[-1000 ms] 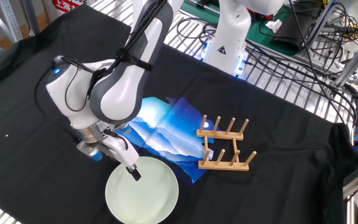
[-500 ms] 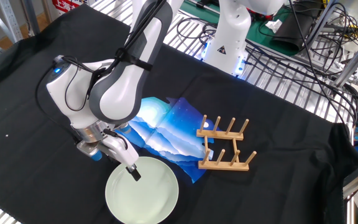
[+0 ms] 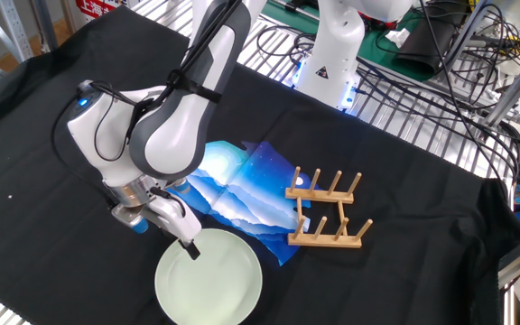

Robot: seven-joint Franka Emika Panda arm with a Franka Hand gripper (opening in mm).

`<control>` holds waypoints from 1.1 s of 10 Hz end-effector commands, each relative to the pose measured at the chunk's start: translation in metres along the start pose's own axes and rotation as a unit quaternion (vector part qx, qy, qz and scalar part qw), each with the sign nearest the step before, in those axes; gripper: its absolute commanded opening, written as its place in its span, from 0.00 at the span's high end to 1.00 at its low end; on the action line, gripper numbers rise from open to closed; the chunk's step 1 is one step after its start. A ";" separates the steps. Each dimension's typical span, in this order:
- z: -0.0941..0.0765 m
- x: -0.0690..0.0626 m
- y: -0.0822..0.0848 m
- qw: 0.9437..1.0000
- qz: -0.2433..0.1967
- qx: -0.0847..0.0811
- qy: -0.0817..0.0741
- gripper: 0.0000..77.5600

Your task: Put the dish on the dish rack

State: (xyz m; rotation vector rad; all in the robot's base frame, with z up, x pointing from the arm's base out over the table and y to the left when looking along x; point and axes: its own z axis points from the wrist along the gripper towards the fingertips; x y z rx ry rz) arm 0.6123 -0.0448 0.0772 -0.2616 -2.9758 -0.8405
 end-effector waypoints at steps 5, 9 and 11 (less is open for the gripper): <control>-0.002 -0.001 0.001 1.000 0.000 0.000 -0.003 0.99; -0.017 -0.001 0.014 0.999 0.017 0.033 -0.007 0.99; -0.028 0.000 0.022 0.999 0.020 0.051 -0.005 0.99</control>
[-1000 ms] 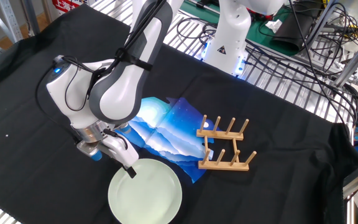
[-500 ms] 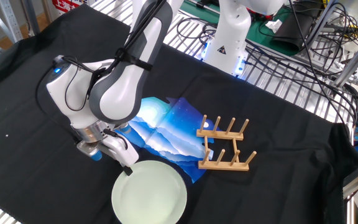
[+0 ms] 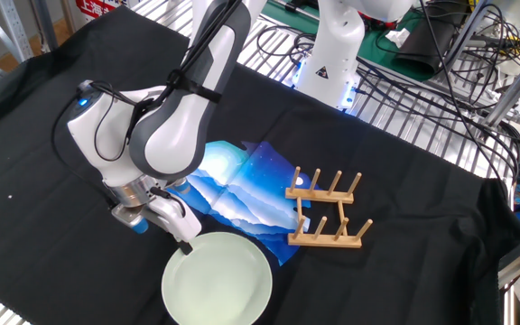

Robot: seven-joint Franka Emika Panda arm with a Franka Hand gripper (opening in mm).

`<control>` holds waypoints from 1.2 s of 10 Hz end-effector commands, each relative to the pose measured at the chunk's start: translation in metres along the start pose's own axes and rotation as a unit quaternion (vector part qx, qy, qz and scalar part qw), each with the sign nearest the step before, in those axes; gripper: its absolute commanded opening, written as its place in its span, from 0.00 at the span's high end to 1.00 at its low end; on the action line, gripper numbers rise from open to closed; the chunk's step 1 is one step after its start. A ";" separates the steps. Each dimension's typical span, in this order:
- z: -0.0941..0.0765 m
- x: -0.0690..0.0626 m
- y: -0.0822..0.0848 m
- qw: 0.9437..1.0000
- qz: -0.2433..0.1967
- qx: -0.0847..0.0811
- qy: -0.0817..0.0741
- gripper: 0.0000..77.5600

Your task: Put the dish on the dish rack

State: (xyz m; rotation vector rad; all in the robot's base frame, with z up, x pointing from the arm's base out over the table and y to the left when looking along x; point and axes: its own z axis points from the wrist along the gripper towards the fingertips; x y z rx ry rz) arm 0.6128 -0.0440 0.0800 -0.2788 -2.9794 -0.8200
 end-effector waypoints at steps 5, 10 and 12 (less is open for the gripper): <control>-0.059 0.006 0.038 0.994 0.016 0.109 0.001 0.99; -0.102 0.017 0.052 0.980 0.012 0.196 0.018 0.99; -0.117 0.022 0.055 0.974 0.013 0.224 0.023 0.99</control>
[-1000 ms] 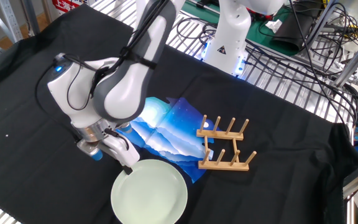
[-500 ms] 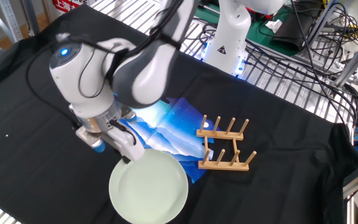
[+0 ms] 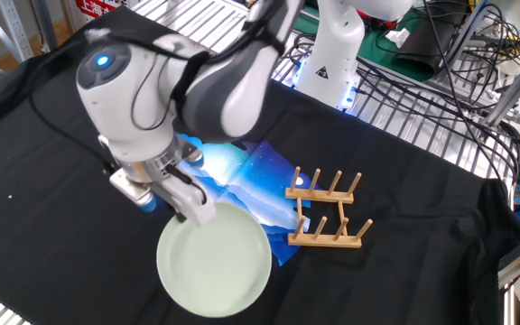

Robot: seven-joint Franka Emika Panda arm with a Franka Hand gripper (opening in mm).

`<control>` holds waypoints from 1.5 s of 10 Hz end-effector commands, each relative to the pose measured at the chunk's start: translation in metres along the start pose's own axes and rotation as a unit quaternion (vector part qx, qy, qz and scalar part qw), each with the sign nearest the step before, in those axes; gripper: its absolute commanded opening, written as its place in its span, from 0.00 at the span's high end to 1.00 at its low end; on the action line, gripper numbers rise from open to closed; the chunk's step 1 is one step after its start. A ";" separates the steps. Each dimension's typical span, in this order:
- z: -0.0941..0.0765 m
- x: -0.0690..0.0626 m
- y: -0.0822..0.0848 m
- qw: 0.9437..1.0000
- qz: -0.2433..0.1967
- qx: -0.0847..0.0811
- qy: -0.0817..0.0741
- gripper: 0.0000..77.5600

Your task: Put the dish on the dish rack

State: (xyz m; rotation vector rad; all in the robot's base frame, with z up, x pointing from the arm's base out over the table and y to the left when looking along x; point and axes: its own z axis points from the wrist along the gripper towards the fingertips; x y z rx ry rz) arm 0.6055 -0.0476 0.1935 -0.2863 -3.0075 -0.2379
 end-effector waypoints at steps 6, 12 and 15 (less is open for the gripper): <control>-0.051 0.023 -0.013 0.995 0.015 0.090 0.034 0.99; -0.077 0.060 0.017 0.988 0.040 0.140 0.055 0.99; -0.084 0.074 0.028 0.983 0.027 0.171 0.054 0.99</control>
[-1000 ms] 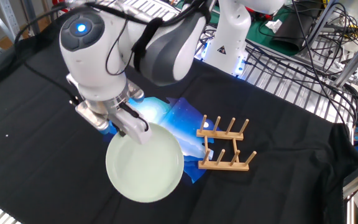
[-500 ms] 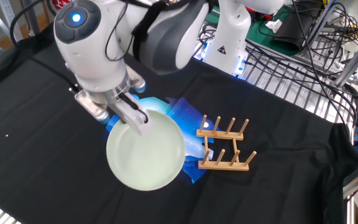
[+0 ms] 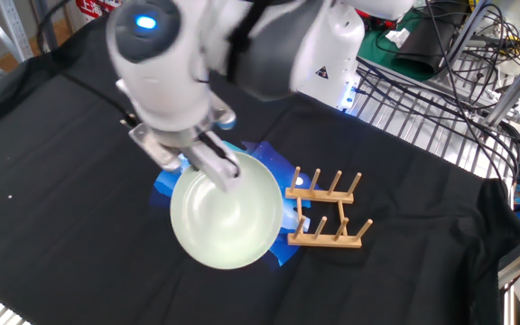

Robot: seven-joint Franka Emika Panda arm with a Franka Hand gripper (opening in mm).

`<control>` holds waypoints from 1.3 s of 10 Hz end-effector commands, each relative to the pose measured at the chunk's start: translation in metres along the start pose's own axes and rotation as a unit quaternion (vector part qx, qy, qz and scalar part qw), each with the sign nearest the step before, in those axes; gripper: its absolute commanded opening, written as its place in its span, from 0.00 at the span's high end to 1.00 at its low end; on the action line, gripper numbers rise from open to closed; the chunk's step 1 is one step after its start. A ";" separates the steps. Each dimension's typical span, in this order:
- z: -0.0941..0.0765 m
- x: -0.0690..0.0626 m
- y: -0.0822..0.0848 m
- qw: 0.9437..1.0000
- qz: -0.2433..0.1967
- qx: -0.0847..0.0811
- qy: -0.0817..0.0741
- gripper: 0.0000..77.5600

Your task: Put the dish on the dish rack

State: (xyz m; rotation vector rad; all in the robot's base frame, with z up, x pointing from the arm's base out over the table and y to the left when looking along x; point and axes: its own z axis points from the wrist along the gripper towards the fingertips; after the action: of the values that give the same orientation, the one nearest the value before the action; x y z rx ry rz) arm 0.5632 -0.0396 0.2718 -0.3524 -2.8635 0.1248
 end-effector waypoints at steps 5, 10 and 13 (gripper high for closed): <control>-0.023 0.050 0.022 0.996 -0.010 0.091 0.003 0.99; -0.027 0.065 0.026 0.990 -0.028 0.137 0.010 0.99; -0.032 0.083 0.029 0.985 -0.033 0.169 0.017 0.99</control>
State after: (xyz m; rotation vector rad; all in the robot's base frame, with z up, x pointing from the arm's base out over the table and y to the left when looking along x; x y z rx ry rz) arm 0.5049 0.0075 0.3137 -0.2023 -2.7594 0.5458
